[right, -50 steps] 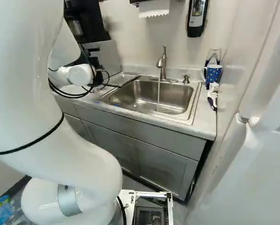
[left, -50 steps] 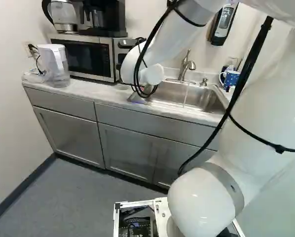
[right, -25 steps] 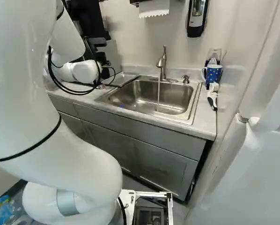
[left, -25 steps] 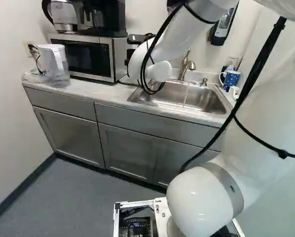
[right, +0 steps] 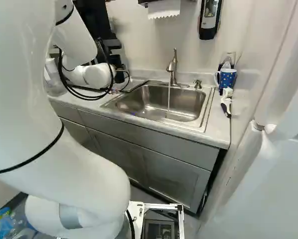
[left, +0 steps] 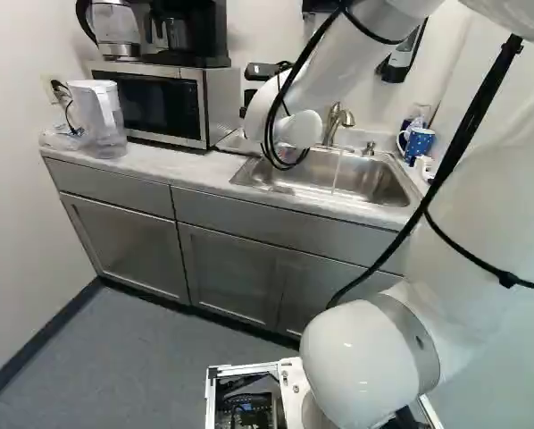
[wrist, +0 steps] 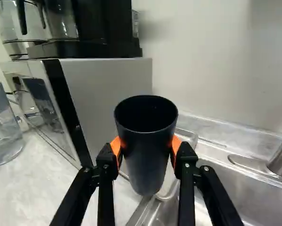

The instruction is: Rinse the cup and place it in the tray

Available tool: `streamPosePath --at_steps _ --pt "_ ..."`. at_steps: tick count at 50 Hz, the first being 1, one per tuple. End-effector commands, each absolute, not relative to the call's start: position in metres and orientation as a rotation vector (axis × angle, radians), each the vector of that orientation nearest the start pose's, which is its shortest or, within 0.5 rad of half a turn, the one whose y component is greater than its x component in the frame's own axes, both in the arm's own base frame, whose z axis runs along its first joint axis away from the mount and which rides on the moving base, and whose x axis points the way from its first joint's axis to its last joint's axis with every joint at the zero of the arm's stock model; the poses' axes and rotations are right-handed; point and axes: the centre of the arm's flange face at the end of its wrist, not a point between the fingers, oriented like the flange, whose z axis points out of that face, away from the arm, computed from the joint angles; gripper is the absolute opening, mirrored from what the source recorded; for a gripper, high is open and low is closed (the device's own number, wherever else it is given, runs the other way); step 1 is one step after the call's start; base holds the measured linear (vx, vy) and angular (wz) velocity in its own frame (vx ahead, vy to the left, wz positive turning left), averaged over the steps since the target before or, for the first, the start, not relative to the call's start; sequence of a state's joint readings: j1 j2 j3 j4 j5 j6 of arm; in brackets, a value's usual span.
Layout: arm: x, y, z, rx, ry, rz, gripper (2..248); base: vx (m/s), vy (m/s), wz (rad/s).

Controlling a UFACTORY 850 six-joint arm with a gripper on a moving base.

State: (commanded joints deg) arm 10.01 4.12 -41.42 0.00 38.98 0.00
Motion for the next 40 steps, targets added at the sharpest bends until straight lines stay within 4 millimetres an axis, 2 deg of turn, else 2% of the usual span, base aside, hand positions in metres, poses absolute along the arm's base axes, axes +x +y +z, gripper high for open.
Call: streamPosePath --at_steps 40 --pt "0.471 0.024 0.553 -2.300 -0.058 -2.089 121 0.000 0.000 0.000"
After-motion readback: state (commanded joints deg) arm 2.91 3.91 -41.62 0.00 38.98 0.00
